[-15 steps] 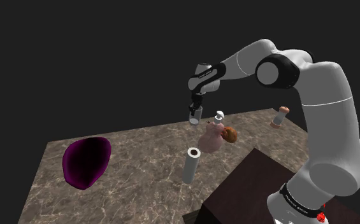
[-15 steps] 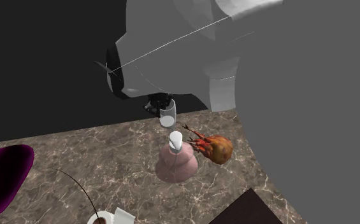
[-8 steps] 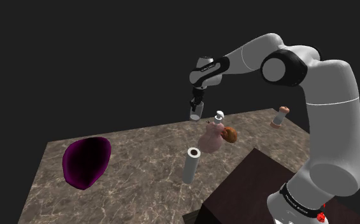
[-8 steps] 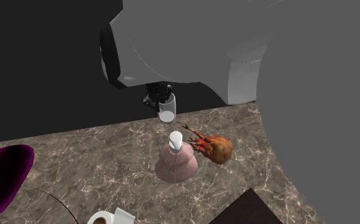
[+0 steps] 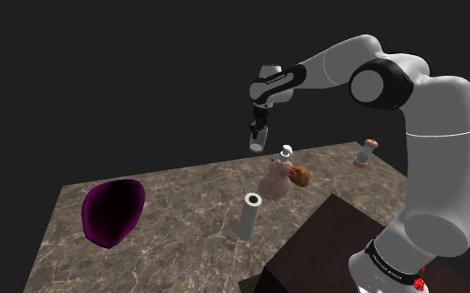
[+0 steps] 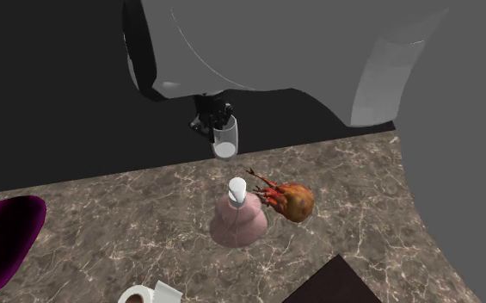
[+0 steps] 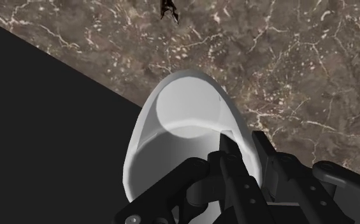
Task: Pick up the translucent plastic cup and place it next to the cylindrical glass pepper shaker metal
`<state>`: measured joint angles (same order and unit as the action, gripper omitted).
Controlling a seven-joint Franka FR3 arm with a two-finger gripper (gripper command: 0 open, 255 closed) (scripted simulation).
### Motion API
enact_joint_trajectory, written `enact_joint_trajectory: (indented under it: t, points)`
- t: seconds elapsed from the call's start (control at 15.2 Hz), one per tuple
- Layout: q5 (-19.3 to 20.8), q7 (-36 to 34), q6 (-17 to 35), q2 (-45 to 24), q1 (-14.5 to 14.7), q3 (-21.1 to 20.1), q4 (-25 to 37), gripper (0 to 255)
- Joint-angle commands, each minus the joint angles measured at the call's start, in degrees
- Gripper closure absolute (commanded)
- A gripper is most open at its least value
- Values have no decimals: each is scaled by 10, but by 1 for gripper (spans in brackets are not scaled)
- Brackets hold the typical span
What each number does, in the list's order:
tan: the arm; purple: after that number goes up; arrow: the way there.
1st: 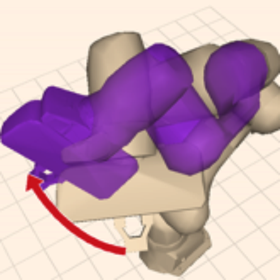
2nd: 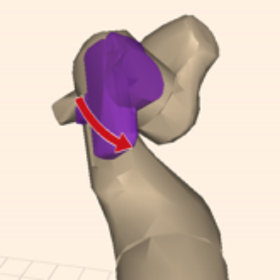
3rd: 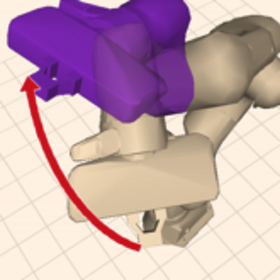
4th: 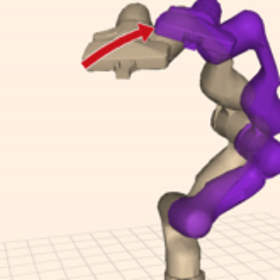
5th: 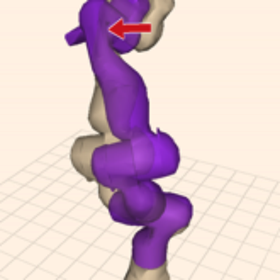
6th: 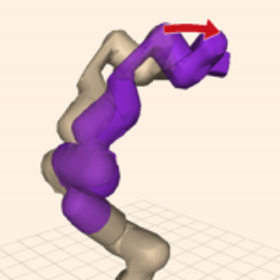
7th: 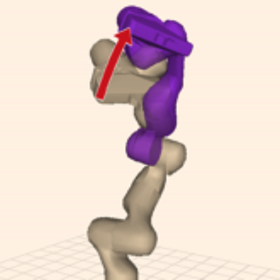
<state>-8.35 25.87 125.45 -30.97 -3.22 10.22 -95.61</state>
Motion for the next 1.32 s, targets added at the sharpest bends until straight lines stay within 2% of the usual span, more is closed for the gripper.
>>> enact_joint_trajectory:
  t: [0.0,1.25]
  points:
    - [2,-2,-13,6,1,1,7,255]
    - [17,-14,-132,63,4,9,71,255]
